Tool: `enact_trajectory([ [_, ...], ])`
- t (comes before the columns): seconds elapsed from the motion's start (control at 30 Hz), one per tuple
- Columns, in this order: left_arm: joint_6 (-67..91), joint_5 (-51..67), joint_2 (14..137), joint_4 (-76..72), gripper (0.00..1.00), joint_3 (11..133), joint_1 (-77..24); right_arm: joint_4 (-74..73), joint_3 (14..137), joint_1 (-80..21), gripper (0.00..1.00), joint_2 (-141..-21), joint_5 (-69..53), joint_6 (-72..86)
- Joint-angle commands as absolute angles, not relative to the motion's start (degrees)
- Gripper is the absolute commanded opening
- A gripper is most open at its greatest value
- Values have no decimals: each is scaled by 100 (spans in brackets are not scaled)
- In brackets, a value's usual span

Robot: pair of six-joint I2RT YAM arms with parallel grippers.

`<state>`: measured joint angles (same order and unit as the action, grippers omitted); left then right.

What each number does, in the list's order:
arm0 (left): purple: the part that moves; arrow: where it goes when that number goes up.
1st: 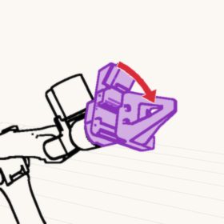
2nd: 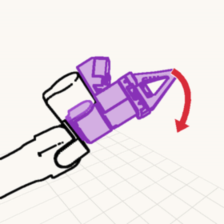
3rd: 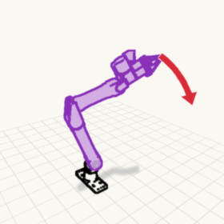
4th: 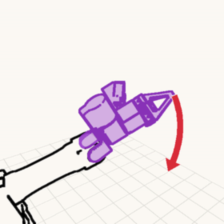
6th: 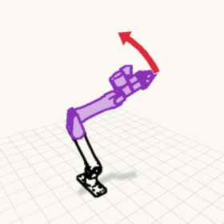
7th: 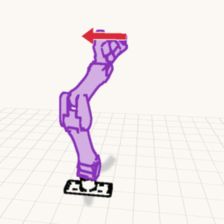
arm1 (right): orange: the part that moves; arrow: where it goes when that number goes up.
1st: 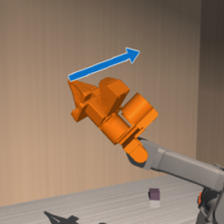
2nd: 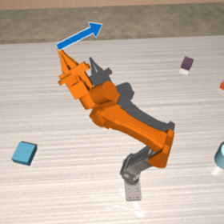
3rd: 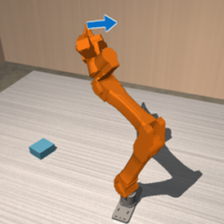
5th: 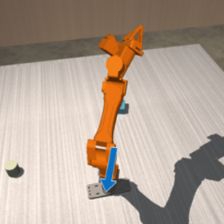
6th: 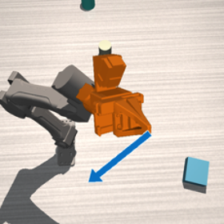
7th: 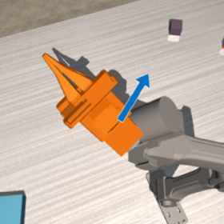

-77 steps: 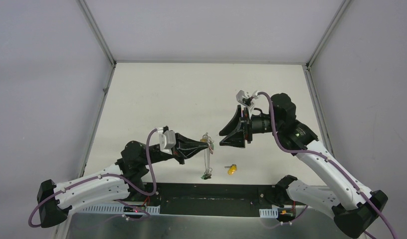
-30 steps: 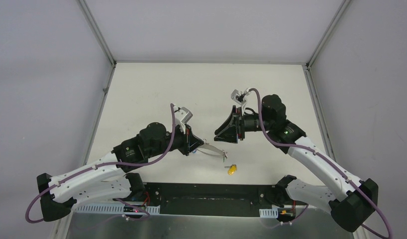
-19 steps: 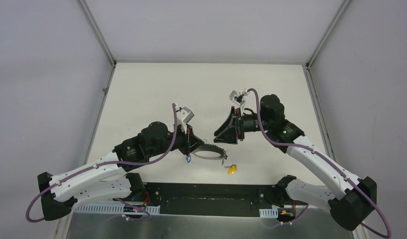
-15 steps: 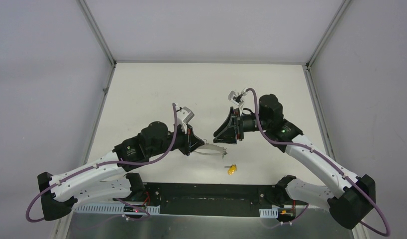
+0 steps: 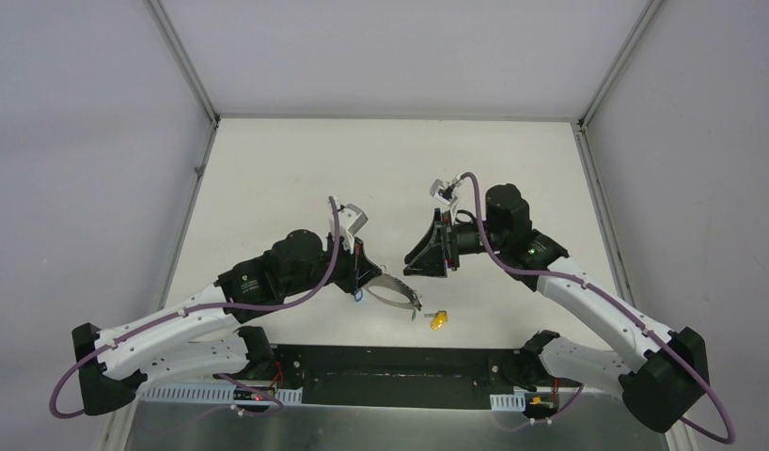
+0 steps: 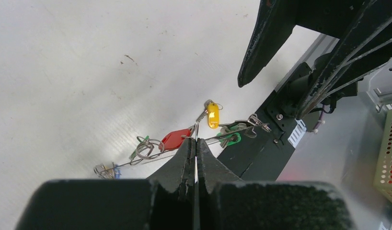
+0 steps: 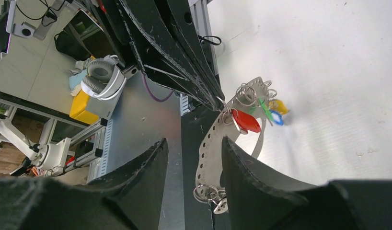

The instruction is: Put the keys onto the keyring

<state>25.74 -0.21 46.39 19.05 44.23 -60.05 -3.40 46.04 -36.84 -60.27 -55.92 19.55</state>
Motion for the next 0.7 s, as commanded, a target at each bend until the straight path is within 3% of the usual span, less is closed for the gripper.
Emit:
enact_trajectory([
  [0.0,2503,-127,4692,1741,0,4472,-6041,-107,4547,-3656,48,-5861,-5563,2015],
  [0.37,1833,678,4620,1382,0,4518,-6040,262,4592,-3658,44,-6042,-5797,2115],
  [0.67,1321,1228,3897,-725,0,3355,-6040,696,4483,-3661,43,-5966,-6021,2393],
])
